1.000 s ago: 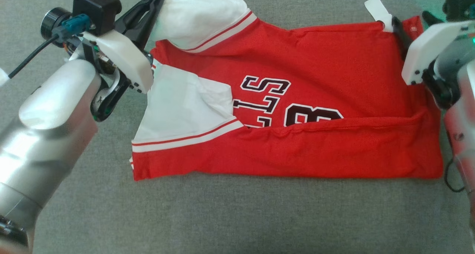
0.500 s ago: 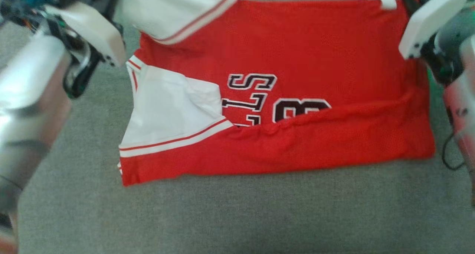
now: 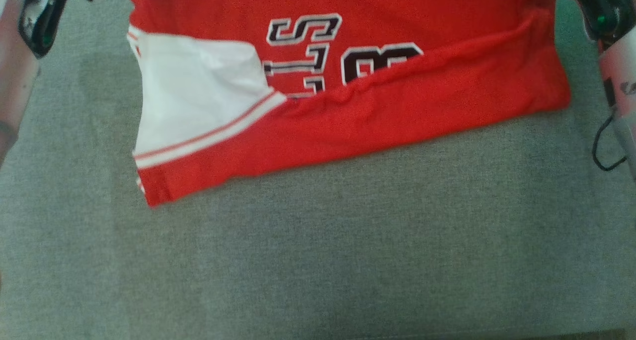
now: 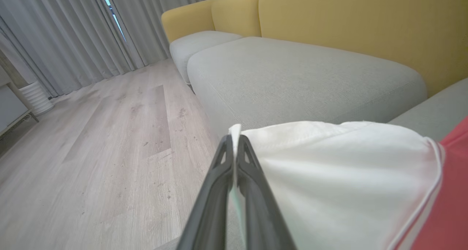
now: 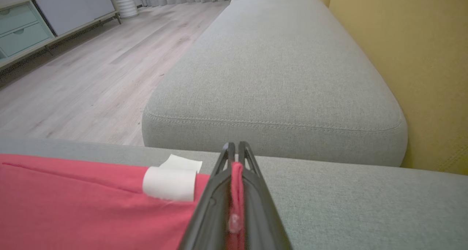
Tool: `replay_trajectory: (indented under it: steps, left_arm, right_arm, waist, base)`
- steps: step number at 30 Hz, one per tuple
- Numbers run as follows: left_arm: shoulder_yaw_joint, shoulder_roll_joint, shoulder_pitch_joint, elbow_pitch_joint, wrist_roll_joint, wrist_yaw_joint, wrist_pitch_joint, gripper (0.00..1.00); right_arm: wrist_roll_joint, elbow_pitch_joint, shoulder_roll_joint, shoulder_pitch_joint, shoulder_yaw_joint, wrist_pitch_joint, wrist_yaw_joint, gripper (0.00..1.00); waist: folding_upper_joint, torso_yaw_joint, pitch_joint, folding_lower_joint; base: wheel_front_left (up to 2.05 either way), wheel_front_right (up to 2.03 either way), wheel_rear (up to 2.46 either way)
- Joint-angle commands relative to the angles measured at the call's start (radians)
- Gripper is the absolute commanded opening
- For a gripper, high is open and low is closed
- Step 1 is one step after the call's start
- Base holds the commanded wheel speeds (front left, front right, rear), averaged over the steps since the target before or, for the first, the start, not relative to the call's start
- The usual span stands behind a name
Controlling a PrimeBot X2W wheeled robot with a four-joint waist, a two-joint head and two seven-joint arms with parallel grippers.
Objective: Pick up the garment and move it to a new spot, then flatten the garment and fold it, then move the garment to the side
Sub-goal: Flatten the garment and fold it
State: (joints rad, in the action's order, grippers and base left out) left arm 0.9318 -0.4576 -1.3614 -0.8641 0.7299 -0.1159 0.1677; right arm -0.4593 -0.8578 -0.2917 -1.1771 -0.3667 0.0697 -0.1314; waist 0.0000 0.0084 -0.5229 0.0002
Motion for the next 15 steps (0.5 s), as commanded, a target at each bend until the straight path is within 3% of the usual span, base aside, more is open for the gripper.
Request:
replay_trajectory:
  steps: [1,9,15]
  left_arm:
    - [-0.044,-0.033,-0.068,-0.01,-0.004,-0.003,0.024,0.0]
    - [0.02,-0.018,-0.024,-0.034,-0.018,-0.013,0.06,0.0]
    - [0.09,-0.043,0.072,0.046,0.017,-0.014,0.059,0.0]
  right_arm:
    - [-0.009,0.017,0.011,-0.025,-0.01,-0.029,0.001,0.0]
    - [-0.061,-0.014,-0.023,0.022,-0.058,-0.071,0.001,0.0]
    - [-0.124,-0.003,-0.077,0.105,-0.134,-0.049,0.001,0.0]
  waist:
    - [0.0,0.003,0.003,-0.0002]
    - [0.0,0.026,0.045,-0.0002]
    - [0.0,0.049,0.102,-0.0002]
  base:
    - [0.0,0.0,0.0]
    - [0.0,0.0,0.0]
    - [0.0,0.0,0.0]
